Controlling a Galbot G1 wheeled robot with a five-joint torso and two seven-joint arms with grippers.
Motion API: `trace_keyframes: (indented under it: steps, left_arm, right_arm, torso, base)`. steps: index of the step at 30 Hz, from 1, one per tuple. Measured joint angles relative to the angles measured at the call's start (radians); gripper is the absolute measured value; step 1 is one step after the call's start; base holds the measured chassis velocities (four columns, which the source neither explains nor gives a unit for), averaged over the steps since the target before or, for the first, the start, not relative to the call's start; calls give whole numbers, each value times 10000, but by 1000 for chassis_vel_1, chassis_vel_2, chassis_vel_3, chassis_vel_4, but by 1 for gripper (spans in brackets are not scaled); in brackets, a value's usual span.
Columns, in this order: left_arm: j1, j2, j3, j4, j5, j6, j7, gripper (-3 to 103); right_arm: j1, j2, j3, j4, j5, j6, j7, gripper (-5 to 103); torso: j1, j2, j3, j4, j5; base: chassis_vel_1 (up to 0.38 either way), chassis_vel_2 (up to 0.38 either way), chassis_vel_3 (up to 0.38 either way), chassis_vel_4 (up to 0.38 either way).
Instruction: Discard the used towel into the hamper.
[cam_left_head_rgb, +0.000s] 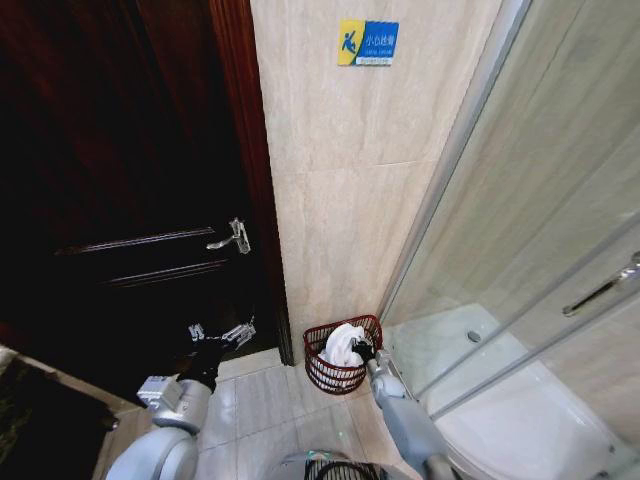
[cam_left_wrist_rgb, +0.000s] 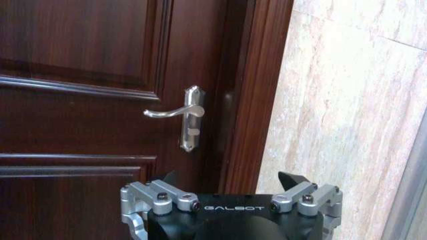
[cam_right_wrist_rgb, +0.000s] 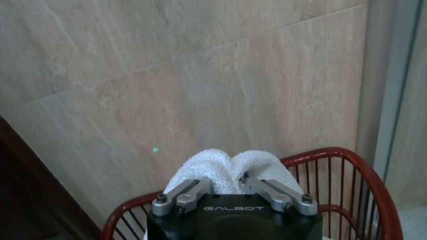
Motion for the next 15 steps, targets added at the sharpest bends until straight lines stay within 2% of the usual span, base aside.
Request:
trace_keyframes:
  steps: [2,7,12,15]
  left_arm:
    - [0,0,0,0,0,0,0,100]
    - [0,-1,0,0,0,0,0,100]
    - [0,0,0,0,0,0,0,100]
    - [0,-1,0,0,0,0,0,100]
  right_arm:
    - [293,-80,-24,-164,-100,-425,-98,9]
    - [827,-46,-28,-812,-208,-563,-175,9]
    - [1307,-30,-10,-1392,-910,-1041,-192,9]
    - [1659,105,489,-2019,-2305,-1087,-309,9]
  torso:
    - [0,0,0,-5,-2]
    - [1,0,1,1,0]
    - [0,0,0,-2,0]
    - [0,0,0,-1,-1]
  base:
    - [0,0,0,0]
    - [0,0,0,0]
    - [0,0,0,0]
    - [0,0,0,0]
